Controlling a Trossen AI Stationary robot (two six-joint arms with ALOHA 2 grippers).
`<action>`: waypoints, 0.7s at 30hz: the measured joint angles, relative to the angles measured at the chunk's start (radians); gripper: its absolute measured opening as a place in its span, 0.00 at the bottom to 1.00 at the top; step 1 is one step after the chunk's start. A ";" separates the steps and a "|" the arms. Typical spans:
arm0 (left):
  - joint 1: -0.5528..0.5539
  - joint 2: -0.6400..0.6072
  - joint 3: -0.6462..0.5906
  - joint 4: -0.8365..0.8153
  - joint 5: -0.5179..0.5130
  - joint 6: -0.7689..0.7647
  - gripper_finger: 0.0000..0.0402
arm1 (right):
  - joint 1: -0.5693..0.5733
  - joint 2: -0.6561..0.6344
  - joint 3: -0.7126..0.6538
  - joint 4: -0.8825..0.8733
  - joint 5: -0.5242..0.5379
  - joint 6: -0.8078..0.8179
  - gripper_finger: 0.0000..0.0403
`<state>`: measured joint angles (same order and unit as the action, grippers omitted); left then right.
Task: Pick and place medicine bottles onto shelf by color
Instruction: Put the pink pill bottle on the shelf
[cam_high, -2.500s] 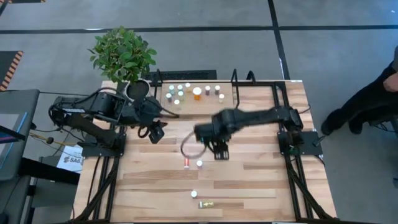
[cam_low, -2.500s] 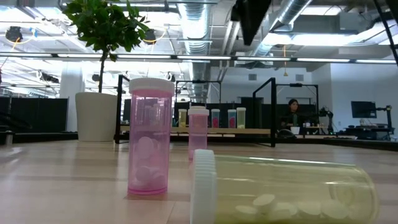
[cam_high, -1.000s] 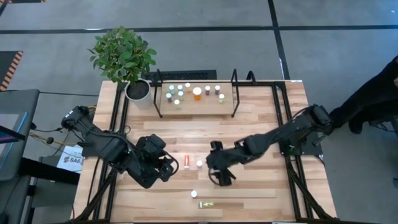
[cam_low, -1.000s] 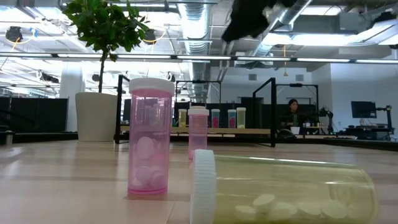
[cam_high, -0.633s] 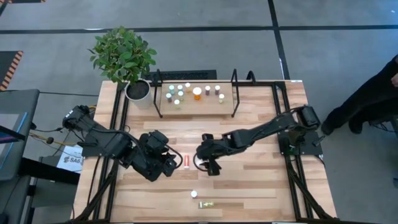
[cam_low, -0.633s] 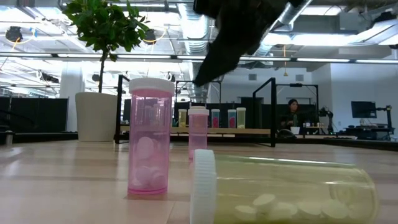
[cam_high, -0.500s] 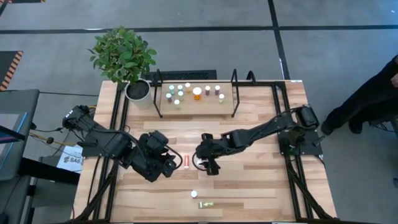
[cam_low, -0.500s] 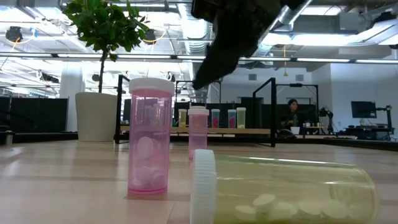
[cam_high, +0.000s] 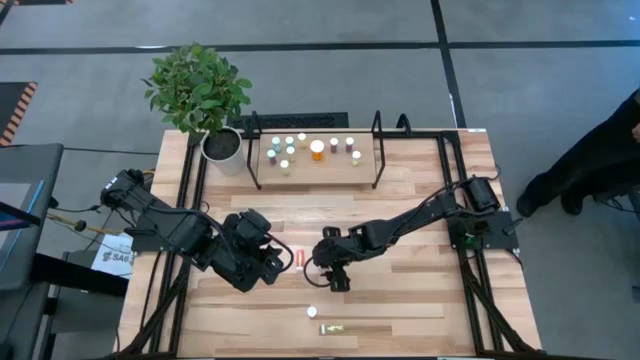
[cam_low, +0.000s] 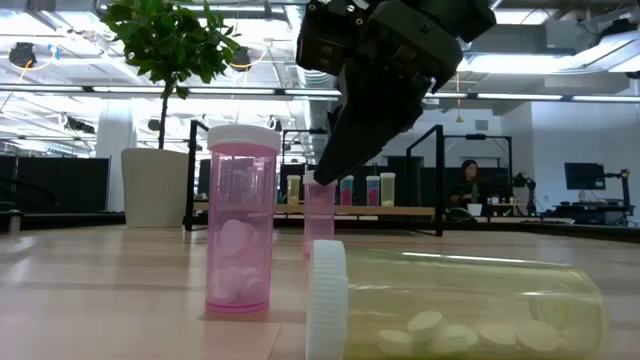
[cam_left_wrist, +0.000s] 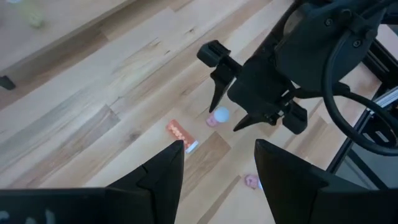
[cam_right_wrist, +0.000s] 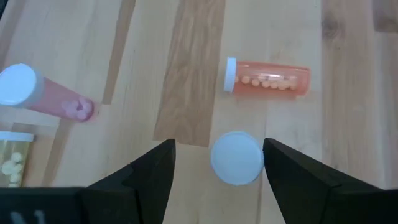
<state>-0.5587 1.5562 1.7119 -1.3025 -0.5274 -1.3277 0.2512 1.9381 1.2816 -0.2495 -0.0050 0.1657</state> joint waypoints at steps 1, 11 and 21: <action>0.000 0.000 0.000 0.000 0.000 0.000 0.45 | 0.003 0.000 0.000 0.004 0.003 0.000 0.66; 0.000 0.000 0.000 0.000 -0.005 0.000 0.45 | 0.005 0.025 0.002 0.037 0.041 0.030 0.66; 0.000 0.000 0.000 -0.004 -0.008 0.000 0.45 | 0.010 0.049 0.000 0.030 0.031 0.074 0.59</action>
<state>-0.5583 1.5562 1.7119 -1.3061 -0.5356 -1.3273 0.2611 1.9873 1.2816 -0.2193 0.0261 0.2394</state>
